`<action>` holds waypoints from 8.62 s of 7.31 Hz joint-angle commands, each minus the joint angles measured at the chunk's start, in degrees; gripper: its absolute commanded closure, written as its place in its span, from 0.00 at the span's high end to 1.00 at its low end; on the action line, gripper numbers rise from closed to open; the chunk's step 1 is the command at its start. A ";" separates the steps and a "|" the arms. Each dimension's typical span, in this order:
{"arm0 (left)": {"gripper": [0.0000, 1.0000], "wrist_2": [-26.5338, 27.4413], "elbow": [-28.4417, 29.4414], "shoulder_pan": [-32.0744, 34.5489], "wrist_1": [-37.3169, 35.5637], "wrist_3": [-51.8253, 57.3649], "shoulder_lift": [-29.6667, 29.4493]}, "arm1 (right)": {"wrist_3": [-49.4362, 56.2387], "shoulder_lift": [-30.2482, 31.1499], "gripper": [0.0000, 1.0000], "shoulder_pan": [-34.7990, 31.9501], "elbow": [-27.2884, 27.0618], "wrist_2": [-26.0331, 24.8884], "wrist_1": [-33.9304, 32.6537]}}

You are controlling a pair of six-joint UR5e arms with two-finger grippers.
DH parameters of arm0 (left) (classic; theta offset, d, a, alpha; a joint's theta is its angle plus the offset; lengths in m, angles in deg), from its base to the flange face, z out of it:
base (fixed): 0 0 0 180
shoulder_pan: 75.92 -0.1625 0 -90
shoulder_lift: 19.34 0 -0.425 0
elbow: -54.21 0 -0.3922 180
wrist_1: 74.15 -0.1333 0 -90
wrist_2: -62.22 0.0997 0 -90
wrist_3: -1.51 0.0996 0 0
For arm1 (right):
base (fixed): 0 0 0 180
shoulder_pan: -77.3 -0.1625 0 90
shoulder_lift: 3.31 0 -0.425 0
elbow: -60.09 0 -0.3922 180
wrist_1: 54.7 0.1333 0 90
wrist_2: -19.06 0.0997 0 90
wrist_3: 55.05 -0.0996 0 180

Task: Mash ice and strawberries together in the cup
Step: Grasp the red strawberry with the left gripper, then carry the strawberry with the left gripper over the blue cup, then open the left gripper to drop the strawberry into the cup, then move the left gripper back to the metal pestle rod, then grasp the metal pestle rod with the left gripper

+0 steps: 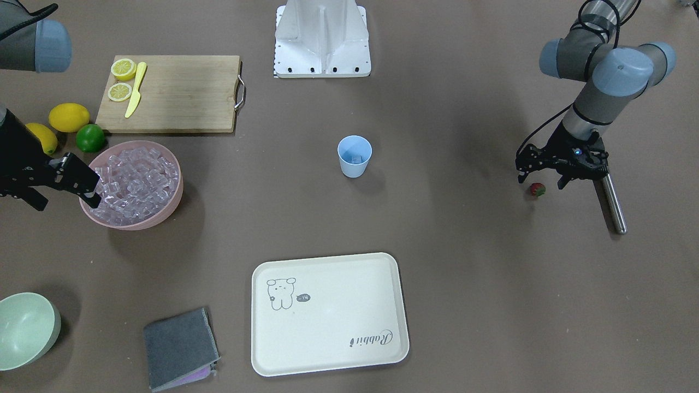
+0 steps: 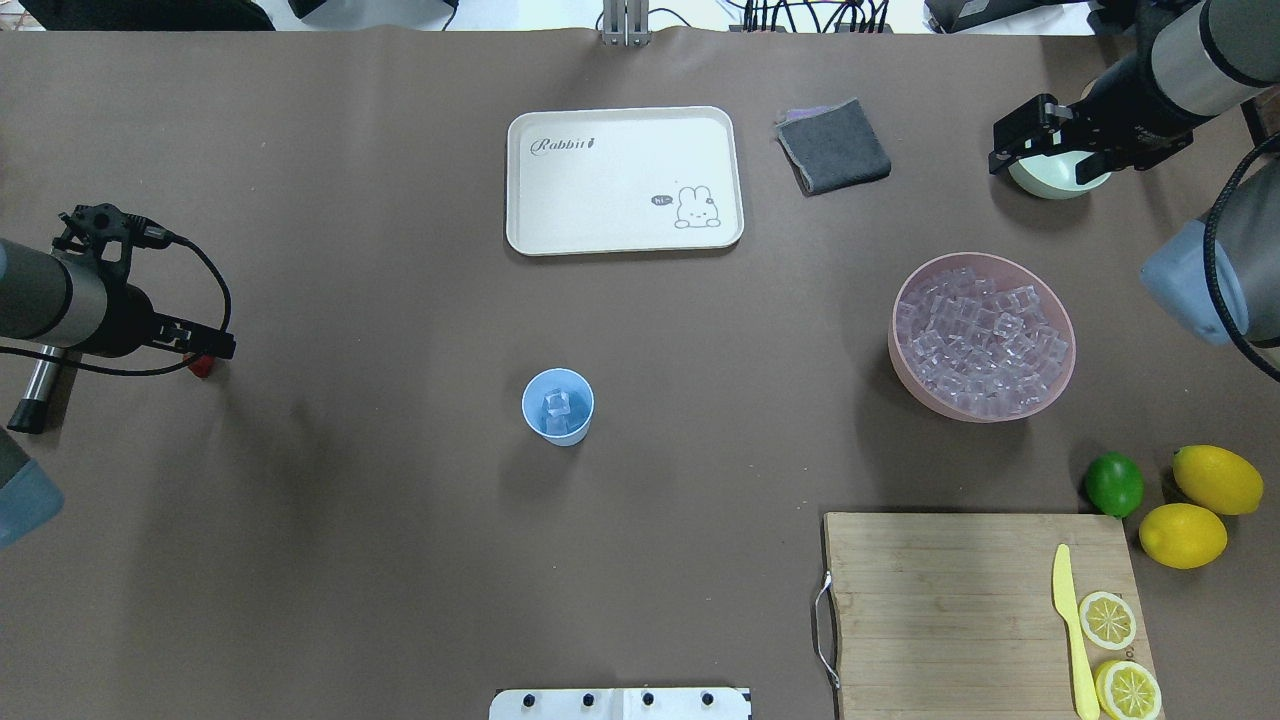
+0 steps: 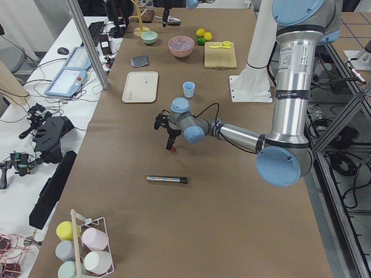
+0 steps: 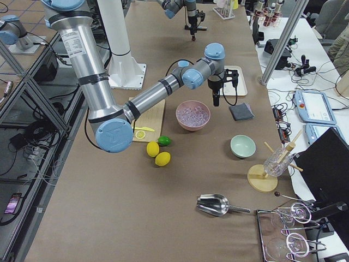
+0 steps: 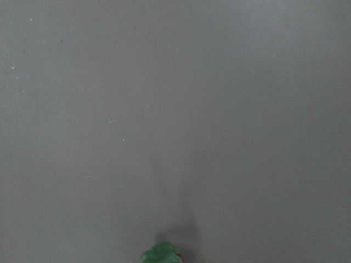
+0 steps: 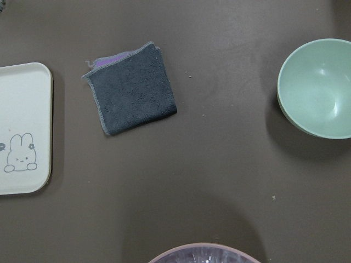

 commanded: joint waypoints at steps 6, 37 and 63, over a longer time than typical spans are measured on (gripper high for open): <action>0.41 0.13 2.49 -0.98 2.59 0.20 0.26 | 0.01 0.24 1.00 -0.51 -0.07 -0.09 0.09; 0.97 -4.88 -14.58 17.10 -32.98 19.33 -3.09 | 0.45 1.11 1.00 -0.24 -0.07 -0.35 0.79; 0.10 -11.03 24.55 15.28 3.65 13.82 -4.93 | -0.25 0.50 1.00 1.08 -4.72 -2.19 0.18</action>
